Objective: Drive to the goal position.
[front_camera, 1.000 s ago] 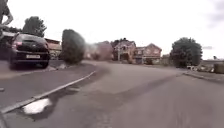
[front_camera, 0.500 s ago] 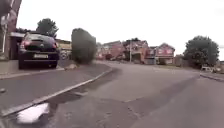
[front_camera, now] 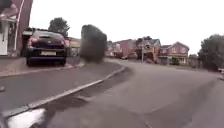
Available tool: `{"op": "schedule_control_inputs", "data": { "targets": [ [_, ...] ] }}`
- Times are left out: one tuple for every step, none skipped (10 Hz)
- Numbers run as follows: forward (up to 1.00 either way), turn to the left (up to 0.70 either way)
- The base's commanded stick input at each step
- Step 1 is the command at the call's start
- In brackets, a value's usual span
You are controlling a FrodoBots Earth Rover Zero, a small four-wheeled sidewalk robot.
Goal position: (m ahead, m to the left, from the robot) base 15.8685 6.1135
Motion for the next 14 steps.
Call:
{"op": "schedule_control_inputs", "data": {
  "targets": [
    [1.00,0.00],
    [1.00,0.00],
    [1.00,0.00],
    [1.00,0.00],
    [1.00,0.00],
    [1.00,0.00],
    [1.00,0.00],
    [1.00,0.00],
    [1.00,0.00],
    [1.00,0.00],
    [1.00,0.23],
    [1.00,0.40],
    [1.00,0.40],
    [1.00,0.40]
  ]
}}
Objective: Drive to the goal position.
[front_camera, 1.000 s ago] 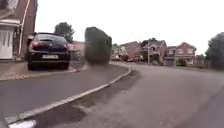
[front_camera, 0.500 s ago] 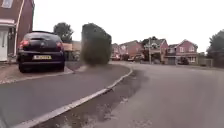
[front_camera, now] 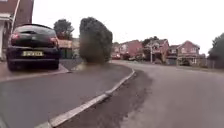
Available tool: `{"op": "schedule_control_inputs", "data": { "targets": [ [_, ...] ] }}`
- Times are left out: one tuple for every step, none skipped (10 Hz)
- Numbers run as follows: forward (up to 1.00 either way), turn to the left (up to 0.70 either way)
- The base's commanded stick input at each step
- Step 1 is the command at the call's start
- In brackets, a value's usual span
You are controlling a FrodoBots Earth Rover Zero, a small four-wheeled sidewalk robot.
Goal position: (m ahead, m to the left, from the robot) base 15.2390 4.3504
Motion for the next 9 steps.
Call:
{"op": "schedule_control_inputs", "data": {
  "targets": [
    [1.00,0.40],
    [1.00,0.40],
    [1.00,0.40],
    [1.00,0.40],
    [1.00,0.32],
    [1.00,0.03],
    [1.00,0.00],
    [1.00,0.00],
    [1.00,0.00]
  ]
}}
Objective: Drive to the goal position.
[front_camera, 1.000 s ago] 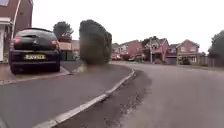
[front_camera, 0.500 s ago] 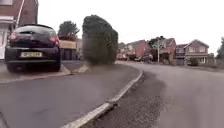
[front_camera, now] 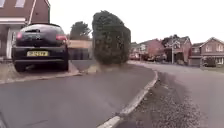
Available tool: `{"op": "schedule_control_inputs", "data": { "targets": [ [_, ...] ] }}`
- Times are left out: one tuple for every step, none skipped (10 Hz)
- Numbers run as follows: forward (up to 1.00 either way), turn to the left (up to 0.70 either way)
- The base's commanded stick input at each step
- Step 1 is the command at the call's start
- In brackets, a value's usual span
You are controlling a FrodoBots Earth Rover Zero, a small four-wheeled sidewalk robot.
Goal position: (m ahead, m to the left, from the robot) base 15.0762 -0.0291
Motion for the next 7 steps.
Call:
{"op": "schedule_control_inputs", "data": {
  "targets": [
    [1.00,0.00],
    [1.00,0.00],
    [1.00,0.00],
    [1.00,0.00],
    [1.00,-0.03],
    [1.00,-0.15],
    [1.00,-0.26]
  ]
}}
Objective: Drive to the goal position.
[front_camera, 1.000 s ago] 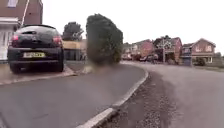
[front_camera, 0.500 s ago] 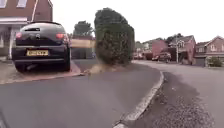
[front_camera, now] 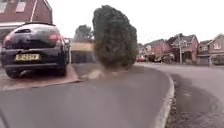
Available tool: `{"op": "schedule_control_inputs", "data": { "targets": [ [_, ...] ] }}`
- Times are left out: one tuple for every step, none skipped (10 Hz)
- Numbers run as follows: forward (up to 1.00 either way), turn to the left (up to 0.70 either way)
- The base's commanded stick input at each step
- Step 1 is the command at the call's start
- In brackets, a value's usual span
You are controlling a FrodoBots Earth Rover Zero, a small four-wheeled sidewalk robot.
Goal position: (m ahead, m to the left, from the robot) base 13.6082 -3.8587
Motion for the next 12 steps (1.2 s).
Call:
{"op": "schedule_control_inputs", "data": {
  "targets": [
    [1.00,-0.37],
    [1.00,-0.40],
    [1.00,-0.40],
    [1.00,-0.40],
    [1.00,-0.40],
    [1.00,-0.37],
    [1.00,-0.21],
    [1.00,0.00],
    [1.00,0.00],
    [1.00,0.00],
    [1.00,-0.10],
    [1.00,-0.40]
  ]
}}
